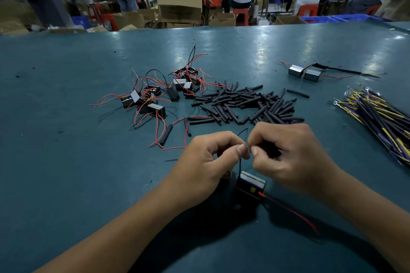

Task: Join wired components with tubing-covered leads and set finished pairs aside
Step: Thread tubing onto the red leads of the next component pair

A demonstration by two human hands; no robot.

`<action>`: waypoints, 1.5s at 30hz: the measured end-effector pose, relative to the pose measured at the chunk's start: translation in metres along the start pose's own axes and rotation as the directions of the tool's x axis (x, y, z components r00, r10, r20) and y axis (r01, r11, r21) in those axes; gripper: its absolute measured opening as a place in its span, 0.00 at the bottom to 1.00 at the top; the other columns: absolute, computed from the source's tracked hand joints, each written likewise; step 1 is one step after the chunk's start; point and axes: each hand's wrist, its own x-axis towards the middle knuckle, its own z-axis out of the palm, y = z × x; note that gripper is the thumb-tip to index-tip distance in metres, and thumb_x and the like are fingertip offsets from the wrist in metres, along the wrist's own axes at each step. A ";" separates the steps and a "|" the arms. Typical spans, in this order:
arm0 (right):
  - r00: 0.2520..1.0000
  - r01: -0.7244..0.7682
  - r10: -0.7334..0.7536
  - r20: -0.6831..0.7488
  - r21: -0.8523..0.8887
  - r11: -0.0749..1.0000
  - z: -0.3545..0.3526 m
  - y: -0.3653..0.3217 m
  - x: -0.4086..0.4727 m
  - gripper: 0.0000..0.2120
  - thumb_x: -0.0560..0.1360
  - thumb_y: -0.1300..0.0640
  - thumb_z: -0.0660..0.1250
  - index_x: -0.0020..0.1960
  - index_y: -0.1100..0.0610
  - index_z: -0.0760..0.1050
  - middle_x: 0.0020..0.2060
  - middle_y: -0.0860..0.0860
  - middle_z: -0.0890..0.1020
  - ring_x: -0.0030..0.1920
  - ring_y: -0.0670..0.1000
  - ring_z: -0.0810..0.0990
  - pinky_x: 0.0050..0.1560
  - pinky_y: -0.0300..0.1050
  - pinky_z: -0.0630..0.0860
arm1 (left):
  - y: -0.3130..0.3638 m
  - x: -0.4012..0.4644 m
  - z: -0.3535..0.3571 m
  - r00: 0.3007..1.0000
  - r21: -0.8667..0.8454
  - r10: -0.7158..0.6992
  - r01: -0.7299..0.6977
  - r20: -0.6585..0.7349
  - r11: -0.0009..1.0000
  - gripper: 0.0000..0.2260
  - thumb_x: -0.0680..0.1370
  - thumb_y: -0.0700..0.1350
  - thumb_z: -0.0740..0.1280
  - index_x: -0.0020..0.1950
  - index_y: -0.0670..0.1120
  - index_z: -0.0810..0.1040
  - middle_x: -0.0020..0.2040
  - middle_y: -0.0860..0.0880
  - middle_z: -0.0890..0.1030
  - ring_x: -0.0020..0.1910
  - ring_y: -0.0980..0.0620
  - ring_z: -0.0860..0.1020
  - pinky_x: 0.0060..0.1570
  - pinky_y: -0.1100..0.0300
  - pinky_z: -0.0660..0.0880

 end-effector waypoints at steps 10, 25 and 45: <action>0.794 -0.608 0.546 0.268 0.377 0.699 -0.008 -0.003 0.006 0.12 0.74 0.54 0.64 0.34 0.54 0.78 0.26 0.51 0.74 0.24 0.46 0.67 0.26 0.37 0.64 | 0.000 -0.001 -0.002 0.997 0.130 0.023 -0.013 -0.080 0.991 0.08 0.79 0.44 0.65 0.42 0.44 0.81 0.30 0.54 0.71 0.29 0.57 0.67 0.30 0.62 0.64; 0.486 -0.846 0.596 0.639 0.514 0.139 -0.002 -0.008 0.004 0.06 0.68 0.58 0.65 0.33 0.54 0.74 0.27 0.50 0.70 0.23 0.46 0.61 0.24 0.38 0.59 | -0.005 0.000 -0.001 0.896 0.790 0.439 -0.322 0.075 0.522 0.07 0.79 0.42 0.64 0.43 0.47 0.79 0.35 0.53 0.76 0.33 0.52 0.72 0.36 0.51 0.65; 0.493 -0.846 0.640 0.590 0.496 0.195 -0.008 0.000 0.006 0.11 0.72 0.56 0.63 0.35 0.56 0.79 0.29 0.53 0.76 0.22 0.47 0.63 0.23 0.37 0.59 | -0.005 0.001 -0.006 0.960 0.535 0.274 -0.203 -0.056 0.820 0.06 0.79 0.43 0.65 0.46 0.47 0.81 0.37 0.60 0.78 0.36 0.60 0.76 0.36 0.58 0.73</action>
